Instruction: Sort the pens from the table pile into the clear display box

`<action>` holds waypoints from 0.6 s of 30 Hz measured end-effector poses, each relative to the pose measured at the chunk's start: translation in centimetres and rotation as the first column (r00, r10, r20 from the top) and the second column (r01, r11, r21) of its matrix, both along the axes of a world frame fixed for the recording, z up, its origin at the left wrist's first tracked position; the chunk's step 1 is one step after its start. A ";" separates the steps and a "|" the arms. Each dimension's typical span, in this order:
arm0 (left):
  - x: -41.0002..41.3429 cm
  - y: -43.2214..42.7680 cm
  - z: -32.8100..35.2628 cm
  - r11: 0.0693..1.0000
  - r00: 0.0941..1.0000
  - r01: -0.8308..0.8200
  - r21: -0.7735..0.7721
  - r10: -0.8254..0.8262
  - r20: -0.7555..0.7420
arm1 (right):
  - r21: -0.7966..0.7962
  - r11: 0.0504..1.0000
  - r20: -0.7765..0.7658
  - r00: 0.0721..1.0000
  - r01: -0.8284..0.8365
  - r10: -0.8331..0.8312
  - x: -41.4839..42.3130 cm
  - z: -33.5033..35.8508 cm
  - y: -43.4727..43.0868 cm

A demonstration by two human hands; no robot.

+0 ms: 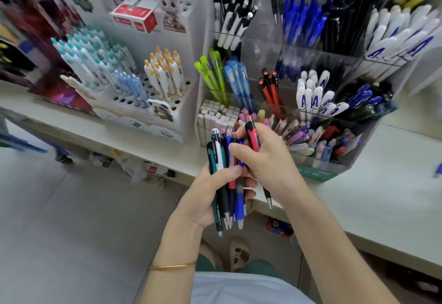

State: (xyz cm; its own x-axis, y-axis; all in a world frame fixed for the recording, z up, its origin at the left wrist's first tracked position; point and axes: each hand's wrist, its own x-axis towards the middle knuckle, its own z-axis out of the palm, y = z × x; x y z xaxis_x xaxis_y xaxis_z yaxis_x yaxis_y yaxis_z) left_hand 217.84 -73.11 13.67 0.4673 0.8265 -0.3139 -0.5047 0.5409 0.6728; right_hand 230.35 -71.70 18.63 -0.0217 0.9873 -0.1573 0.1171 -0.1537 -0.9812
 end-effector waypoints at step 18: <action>-8.2 7.1 -0.1 0.952 0.950 0.305 -0.022 -0.306 -0.064 | -0.019 0.736 -0.308 0.696 0.677 -0.648 -7.0 -0.3 4.1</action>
State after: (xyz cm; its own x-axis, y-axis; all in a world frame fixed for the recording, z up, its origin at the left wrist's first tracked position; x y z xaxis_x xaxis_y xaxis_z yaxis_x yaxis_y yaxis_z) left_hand 209.61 -65.99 13.55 0.6746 0.6435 -0.3617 -0.2689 0.6705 0.6914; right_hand 223.33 -67.60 18.34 0.6155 0.7713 -0.1618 -0.2574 0.0027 -0.9663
